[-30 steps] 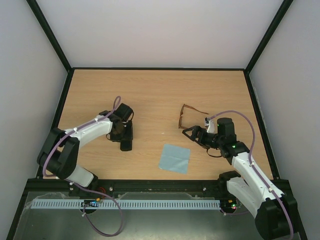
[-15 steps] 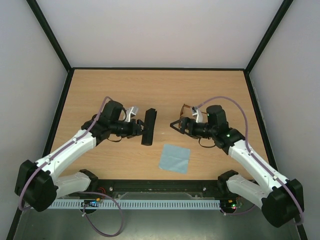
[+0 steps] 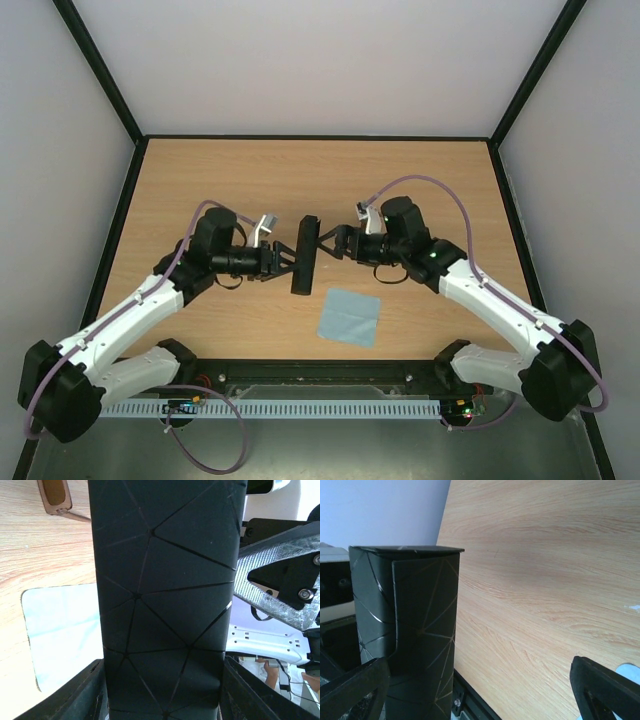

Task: Organize the sunglasses
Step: Open the sunglasses case.

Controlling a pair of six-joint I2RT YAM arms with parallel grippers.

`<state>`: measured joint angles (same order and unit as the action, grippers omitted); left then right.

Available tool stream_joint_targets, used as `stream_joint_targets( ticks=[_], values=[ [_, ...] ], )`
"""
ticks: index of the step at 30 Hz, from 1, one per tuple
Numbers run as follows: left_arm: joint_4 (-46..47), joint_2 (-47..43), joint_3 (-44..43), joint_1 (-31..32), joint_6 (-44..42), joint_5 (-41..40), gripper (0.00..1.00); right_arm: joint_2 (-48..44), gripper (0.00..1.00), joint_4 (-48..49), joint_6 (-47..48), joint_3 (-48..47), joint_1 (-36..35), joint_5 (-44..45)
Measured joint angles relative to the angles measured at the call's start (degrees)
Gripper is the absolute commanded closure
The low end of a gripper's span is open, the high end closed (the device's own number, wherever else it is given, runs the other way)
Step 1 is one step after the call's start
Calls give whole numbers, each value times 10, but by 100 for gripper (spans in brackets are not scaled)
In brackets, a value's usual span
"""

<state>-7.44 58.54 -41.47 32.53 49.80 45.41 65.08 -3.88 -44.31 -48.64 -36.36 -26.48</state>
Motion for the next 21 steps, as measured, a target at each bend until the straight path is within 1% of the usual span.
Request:
stream_joint_targets(
  ticks=[7, 21],
  values=[
    [0, -5, 7, 0, 9, -8, 62, 16, 0, 0, 2, -14, -4, 20],
    [-7, -16, 14, 0, 23, -11, 65, 26, 0, 5, 8, -13, -5, 48]
  ],
)
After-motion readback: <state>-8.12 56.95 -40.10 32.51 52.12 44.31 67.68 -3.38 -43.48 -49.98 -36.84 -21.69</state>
